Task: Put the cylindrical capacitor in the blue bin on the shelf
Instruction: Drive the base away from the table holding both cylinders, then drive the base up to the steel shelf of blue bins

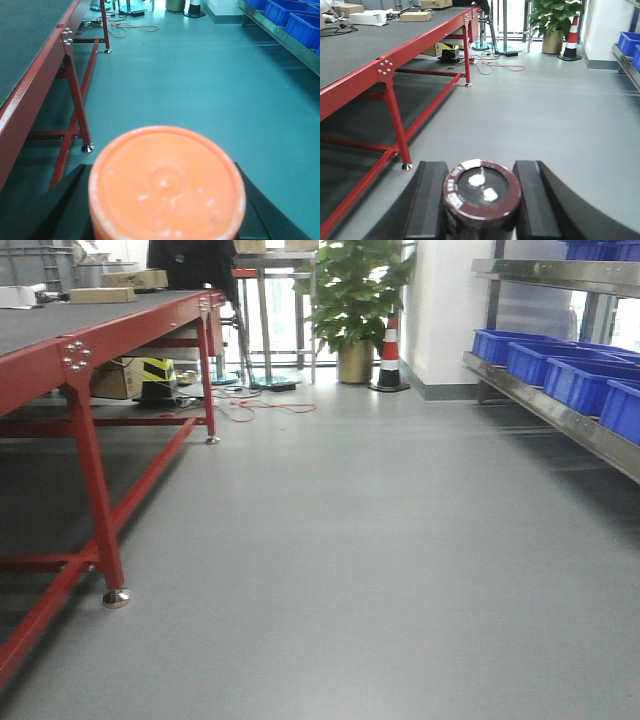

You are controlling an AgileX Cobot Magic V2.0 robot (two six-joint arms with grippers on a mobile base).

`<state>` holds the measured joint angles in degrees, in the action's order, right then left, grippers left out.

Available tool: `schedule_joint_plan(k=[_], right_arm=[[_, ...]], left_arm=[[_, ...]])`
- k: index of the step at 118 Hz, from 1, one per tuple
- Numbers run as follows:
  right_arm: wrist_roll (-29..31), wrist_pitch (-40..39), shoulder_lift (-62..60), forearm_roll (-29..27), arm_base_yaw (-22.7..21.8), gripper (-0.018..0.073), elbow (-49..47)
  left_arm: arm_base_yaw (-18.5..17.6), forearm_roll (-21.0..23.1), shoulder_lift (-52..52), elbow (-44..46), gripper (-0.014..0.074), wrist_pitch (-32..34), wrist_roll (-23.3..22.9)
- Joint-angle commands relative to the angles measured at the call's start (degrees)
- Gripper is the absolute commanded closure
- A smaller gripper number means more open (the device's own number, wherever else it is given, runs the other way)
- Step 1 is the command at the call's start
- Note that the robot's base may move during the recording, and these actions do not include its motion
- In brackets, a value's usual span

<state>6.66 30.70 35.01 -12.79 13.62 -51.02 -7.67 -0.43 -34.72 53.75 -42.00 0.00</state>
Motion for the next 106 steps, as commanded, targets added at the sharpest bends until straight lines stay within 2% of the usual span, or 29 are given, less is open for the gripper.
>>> schedule_joint_plan(k=[1, 106], right_arm=[[0.2, -1.6, -0.3, 0.0, 0.2, 0.0720, -0.4], [0.2, -1.6, -0.3, 0.0, 0.2, 0.0720, -0.4]], left_arm=[[0.0, 0.0, 0.2, 0.2, 0.0707, 1.4, 0.0], [0.0, 0.0, 0.2, 0.2, 0.0707, 1.4, 0.0]])
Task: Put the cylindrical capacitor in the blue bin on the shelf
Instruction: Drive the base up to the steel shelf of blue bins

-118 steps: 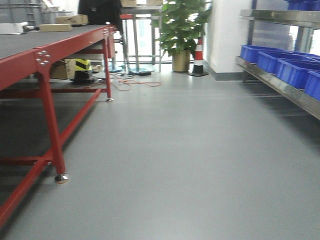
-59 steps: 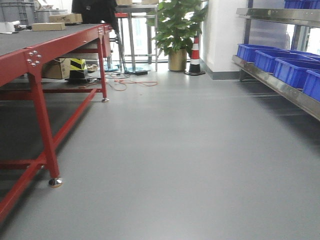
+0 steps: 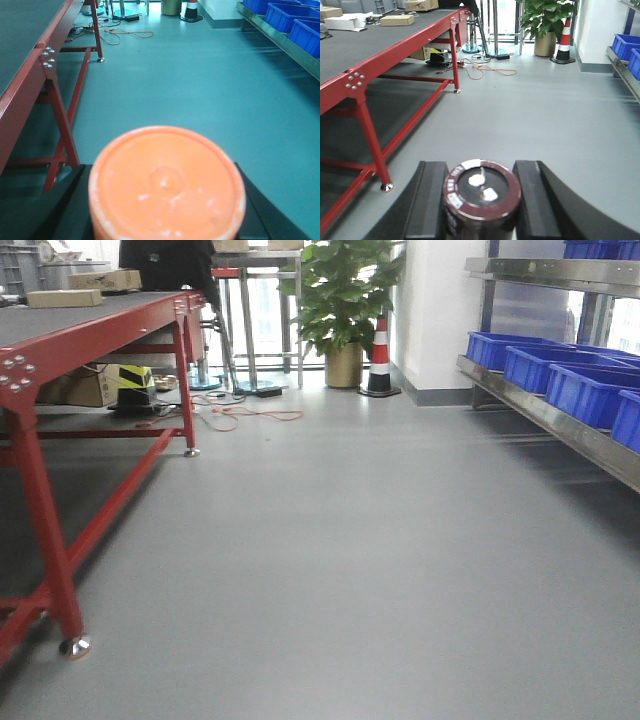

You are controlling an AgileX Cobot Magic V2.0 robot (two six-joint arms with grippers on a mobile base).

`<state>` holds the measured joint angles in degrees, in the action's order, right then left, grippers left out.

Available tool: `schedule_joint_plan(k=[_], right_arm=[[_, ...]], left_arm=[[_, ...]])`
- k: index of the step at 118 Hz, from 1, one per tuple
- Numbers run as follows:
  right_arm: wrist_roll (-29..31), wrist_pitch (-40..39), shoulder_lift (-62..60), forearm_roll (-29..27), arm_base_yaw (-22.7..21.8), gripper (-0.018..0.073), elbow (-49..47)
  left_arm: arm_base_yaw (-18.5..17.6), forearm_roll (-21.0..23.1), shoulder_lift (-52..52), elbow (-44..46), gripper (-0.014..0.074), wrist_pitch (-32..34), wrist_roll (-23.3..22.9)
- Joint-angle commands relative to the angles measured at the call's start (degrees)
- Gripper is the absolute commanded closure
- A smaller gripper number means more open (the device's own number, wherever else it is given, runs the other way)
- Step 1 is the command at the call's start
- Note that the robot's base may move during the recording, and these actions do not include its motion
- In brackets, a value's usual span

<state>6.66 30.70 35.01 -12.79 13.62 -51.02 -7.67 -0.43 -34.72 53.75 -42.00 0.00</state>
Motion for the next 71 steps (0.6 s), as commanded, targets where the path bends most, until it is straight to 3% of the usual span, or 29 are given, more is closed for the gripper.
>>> schedule_joint_plan(k=[1, 71], right_arm=[[0.2, -1.6, -0.3, 0.0, 0.2, 0.0720, -0.4], [0.2, -1.6, -0.3, 0.0, 0.2, 0.0720, -0.4]], left_arm=[[0.0, 0.0, 0.2, 0.2, 0.0707, 1.4, 0.0], [0.0, 0.0, 0.2, 0.2, 0.0707, 1.4, 0.0]])
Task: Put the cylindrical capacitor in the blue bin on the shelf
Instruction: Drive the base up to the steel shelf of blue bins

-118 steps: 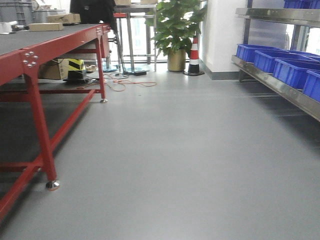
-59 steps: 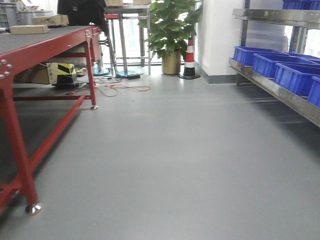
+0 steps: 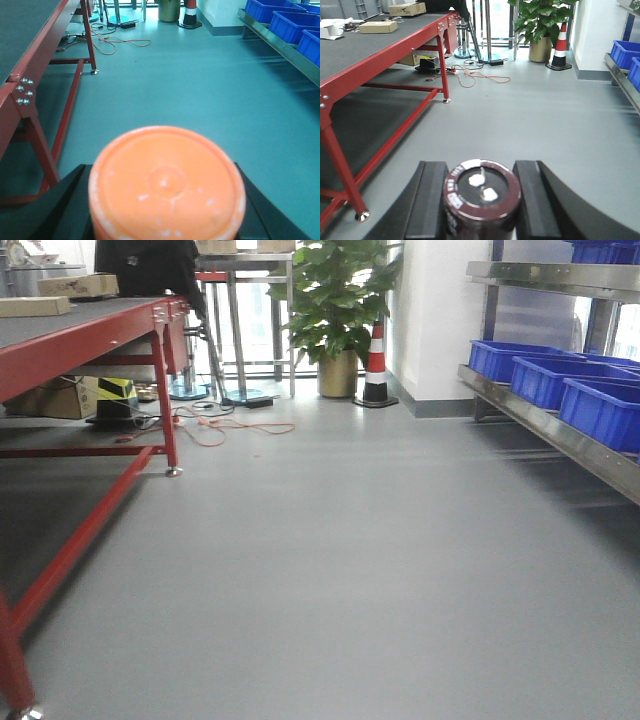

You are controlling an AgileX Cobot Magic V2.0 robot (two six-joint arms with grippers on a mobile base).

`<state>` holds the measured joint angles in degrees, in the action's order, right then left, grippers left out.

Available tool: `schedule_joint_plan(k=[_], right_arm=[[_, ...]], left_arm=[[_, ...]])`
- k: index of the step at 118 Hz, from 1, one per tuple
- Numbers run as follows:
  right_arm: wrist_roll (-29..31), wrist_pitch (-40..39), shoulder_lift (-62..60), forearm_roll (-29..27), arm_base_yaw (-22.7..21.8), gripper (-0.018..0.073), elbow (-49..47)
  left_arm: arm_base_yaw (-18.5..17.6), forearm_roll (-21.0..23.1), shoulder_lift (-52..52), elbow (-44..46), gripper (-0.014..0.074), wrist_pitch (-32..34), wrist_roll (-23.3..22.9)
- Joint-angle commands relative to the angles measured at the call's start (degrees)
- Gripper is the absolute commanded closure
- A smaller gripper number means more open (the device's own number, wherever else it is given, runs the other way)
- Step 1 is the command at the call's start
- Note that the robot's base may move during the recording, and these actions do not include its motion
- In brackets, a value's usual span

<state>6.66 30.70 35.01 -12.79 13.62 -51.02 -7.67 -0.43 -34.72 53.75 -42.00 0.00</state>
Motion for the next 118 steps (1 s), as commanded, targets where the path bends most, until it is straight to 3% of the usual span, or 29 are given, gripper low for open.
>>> schedule_joint_plan(k=[1, 118], right_arm=[[0.2, -1.6, -0.3, 0.0, 0.2, 0.0720, -0.4], [0.2, -1.6, -0.3, 0.0, 0.2, 0.0720, -0.4]], left_arm=[[0.0, 0.0, 0.2, 0.2, 0.0707, 1.4, 0.0], [0.0, 0.0, 0.2, 0.2, 0.0707, 1.4, 0.0]])
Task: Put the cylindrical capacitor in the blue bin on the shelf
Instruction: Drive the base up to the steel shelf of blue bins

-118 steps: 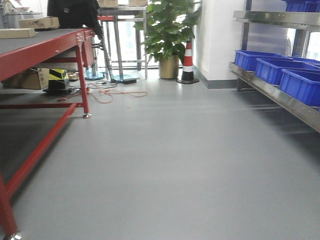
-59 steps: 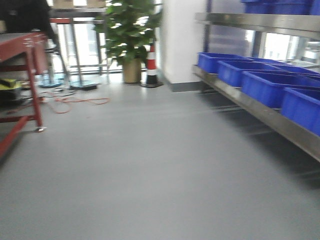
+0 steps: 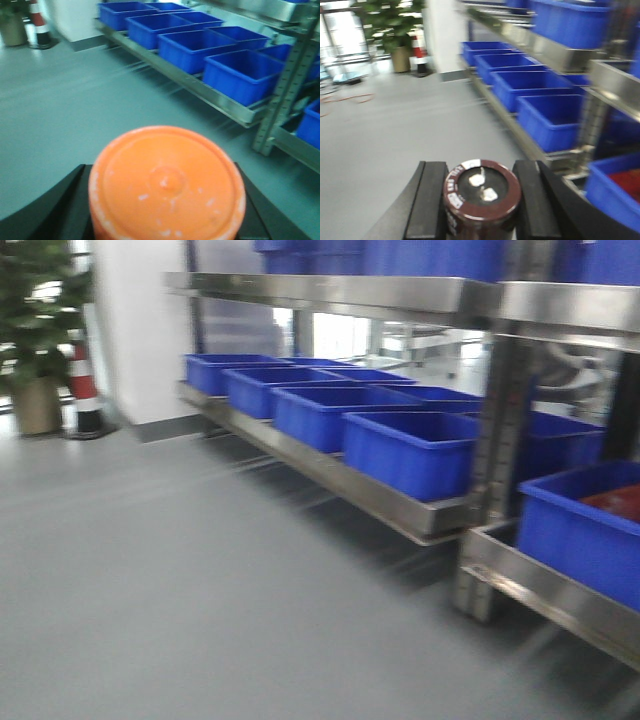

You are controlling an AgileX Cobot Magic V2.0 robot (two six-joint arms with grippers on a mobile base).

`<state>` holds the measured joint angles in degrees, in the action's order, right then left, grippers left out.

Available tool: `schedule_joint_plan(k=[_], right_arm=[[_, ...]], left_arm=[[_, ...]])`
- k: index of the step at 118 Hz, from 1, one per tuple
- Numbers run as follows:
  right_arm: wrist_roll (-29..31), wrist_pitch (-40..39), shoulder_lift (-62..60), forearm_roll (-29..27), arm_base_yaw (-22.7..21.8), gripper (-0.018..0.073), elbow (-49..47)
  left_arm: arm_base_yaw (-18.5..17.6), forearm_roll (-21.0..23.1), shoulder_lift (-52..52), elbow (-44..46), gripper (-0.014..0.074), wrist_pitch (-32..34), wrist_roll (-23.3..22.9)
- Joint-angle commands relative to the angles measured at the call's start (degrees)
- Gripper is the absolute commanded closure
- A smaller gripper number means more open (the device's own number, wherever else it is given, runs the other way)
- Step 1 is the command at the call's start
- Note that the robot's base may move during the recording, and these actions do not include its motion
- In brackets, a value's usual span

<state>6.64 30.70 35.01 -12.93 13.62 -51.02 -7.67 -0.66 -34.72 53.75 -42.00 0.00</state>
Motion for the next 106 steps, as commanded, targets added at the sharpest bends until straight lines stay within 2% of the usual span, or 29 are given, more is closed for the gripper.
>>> schedule_joint_plan(k=[1, 106], right_arm=[[0.2, -1.6, -0.3, 0.2, 0.2, 0.0720, -0.4], [0.2, -1.6, -0.3, 0.2, 0.2, 0.0720, -0.4]], left_arm=[[0.0, 0.2, 0.2, 0.2, 0.0707, 1.4, 0.0], [0.0, 0.2, 0.2, 0.2, 0.0707, 1.4, 0.0]])
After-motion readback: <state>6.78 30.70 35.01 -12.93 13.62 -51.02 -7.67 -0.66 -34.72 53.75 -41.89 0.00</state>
